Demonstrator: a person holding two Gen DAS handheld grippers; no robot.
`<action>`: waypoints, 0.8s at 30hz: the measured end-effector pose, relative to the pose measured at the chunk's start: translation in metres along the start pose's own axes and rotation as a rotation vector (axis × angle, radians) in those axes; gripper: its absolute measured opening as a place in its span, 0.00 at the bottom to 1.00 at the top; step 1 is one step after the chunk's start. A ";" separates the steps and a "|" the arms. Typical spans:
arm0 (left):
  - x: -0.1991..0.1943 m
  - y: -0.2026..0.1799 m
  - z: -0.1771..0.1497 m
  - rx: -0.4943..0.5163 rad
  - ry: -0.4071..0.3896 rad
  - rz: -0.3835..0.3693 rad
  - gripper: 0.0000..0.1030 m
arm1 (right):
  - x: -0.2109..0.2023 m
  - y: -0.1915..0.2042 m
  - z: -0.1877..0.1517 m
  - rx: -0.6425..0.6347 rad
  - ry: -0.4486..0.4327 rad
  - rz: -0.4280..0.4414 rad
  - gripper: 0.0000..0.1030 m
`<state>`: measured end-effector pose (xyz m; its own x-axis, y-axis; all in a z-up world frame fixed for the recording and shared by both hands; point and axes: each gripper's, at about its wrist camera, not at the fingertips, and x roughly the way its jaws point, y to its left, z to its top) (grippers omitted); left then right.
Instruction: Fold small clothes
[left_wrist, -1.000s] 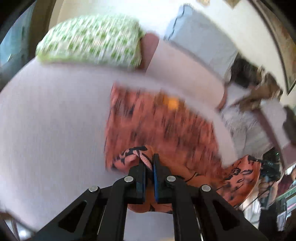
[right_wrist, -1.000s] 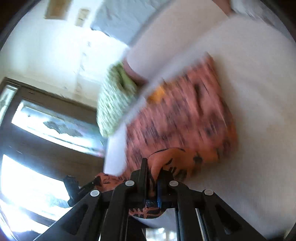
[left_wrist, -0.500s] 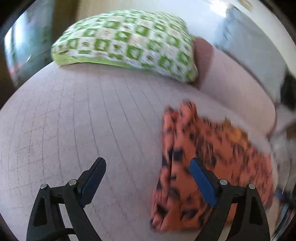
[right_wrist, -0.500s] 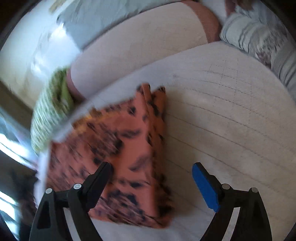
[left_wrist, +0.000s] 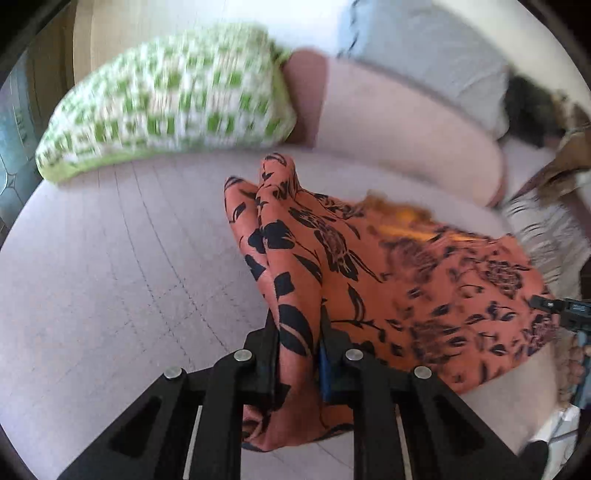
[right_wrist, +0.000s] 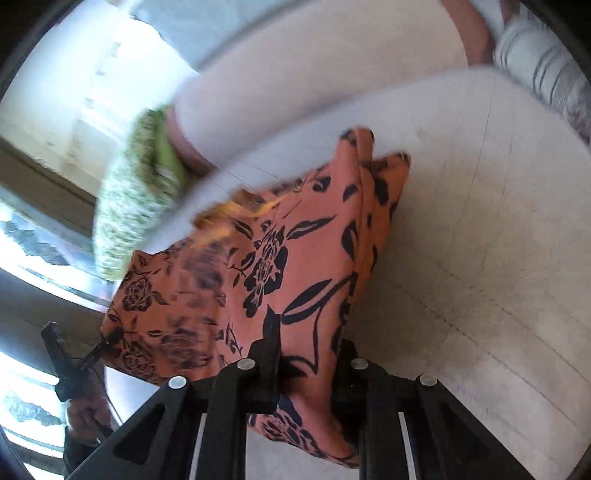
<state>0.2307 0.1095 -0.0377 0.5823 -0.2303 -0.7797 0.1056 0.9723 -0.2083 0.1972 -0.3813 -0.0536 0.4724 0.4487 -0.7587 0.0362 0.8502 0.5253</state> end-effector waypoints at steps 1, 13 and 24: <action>-0.020 -0.005 -0.005 0.013 -0.027 0.002 0.17 | -0.016 0.008 -0.006 -0.021 -0.013 0.003 0.17; -0.051 0.042 -0.188 -0.119 0.124 0.077 0.47 | -0.063 -0.062 -0.180 0.010 0.053 -0.175 0.87; -0.010 0.018 -0.107 0.077 0.065 0.133 0.46 | -0.073 -0.040 -0.113 0.004 -0.106 -0.115 0.87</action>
<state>0.1403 0.1255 -0.0968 0.5423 -0.0989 -0.8343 0.0940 0.9940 -0.0567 0.0620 -0.4171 -0.0623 0.5555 0.3162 -0.7690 0.0989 0.8932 0.4387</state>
